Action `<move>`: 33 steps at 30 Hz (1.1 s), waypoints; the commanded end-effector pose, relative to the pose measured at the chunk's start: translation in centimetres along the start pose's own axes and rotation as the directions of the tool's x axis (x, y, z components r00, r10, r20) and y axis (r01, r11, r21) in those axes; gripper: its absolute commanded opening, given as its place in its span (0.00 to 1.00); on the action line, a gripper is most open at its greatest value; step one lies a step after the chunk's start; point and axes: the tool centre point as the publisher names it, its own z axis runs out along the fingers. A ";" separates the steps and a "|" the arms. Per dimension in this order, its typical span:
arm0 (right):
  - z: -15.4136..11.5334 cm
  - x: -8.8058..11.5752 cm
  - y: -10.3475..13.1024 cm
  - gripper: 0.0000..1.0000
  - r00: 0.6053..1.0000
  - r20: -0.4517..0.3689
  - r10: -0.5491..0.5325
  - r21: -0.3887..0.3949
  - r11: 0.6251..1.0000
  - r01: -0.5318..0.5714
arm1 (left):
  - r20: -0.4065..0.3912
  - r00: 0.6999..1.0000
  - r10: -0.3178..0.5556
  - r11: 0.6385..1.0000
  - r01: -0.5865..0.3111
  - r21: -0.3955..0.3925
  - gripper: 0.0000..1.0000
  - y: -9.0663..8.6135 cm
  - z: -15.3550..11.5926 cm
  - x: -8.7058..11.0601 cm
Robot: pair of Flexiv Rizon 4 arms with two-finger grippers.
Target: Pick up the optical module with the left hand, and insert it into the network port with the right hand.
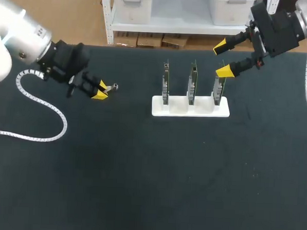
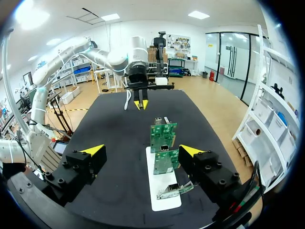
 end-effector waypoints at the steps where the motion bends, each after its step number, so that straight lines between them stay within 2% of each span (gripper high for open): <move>1: 0.0 0.0 0.2 1.00 1.000 0.000 0.000 0.003 1.000 0.000 | 0.006 1.000 0.003 1.000 -0.002 -0.028 0.00 -0.4 0.0 0.1; 24: 0.0 0.0 0.2 1.00 1.000 0.000 0.000 0.003 1.000 0.000 | 0.006 1.000 0.003 1.000 -0.002 -0.028 0.00 -0.4 0.0 0.1; 25: 0.0 0.0 0.2 1.00 1.000 0.000 0.000 0.003 1.000 0.000 | 0.027 1.000 -0.009 0.999 0.011 -0.050 0.00 -0.3 0.0 0.2; 29: 0.0 0.0 0.2 1.00 1.000 0.000 0.000 0.003 1.000 0.000 | 0.035 0.999 -0.005 1.000 0.006 -0.029 0.00 1.4 0.3 -1.7; 32: 0.0 0.0 0.2 1.00 1.000 0.000 0.000 0.003 1.000 0.000 | -0.061 0.997 -0.043 0.994 0.037 -0.098 0.00 2.6 -0.5 -4.0; 33: 0.0 0.0 0.2 1.00 1.000 0.000 0.000 0.003 1.000 0.000 | -0.084 0.995 -0.048 0.994 0.039 -0.099 0.00 3.0 -0.7 -4.8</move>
